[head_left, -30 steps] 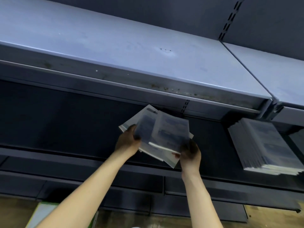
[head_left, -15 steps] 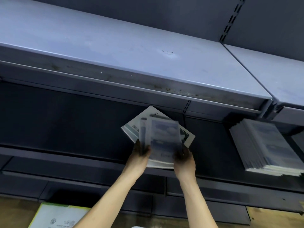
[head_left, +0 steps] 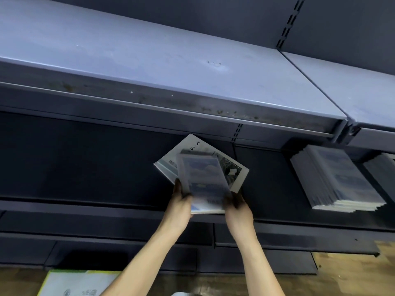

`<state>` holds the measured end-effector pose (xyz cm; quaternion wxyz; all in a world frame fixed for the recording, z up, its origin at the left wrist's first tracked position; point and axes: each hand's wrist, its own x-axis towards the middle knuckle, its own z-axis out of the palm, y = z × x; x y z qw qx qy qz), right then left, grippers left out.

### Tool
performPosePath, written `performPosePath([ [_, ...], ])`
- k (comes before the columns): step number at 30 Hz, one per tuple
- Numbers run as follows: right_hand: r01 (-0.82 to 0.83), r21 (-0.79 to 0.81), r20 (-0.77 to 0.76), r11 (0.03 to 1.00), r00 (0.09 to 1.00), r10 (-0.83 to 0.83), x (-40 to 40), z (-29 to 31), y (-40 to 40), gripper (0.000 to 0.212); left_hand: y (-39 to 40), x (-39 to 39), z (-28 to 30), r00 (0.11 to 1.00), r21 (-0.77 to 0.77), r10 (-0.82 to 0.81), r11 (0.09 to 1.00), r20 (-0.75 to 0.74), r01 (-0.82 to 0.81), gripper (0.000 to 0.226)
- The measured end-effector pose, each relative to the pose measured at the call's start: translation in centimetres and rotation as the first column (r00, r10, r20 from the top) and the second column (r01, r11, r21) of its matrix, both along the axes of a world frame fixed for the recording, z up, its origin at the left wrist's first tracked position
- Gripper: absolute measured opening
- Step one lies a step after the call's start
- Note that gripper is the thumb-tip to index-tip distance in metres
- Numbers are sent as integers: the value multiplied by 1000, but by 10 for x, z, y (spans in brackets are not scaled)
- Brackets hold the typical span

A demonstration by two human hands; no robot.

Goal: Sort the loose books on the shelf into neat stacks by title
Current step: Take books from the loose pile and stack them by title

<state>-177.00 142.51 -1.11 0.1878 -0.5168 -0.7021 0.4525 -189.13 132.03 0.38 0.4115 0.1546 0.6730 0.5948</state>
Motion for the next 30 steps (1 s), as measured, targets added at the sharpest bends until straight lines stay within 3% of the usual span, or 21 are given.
performPosePath([
  [5,60,-57,-105,997,992,-65,9,1,-14,22,-5,-6,-2,981,-50,-113,993,-155,106,65],
  [11,194,25,-130,981,973,-189,36,7,-30,21,1,9,3,920,-190,-228,966,-318,173,60],
  [23,369,5,-214,929,908,-360,108,32,-38,40,40,76,31,846,-93,-293,955,-445,282,46],
  [30,469,27,-314,883,842,-438,168,38,-32,40,58,137,42,817,-28,-300,944,-493,330,41],
])
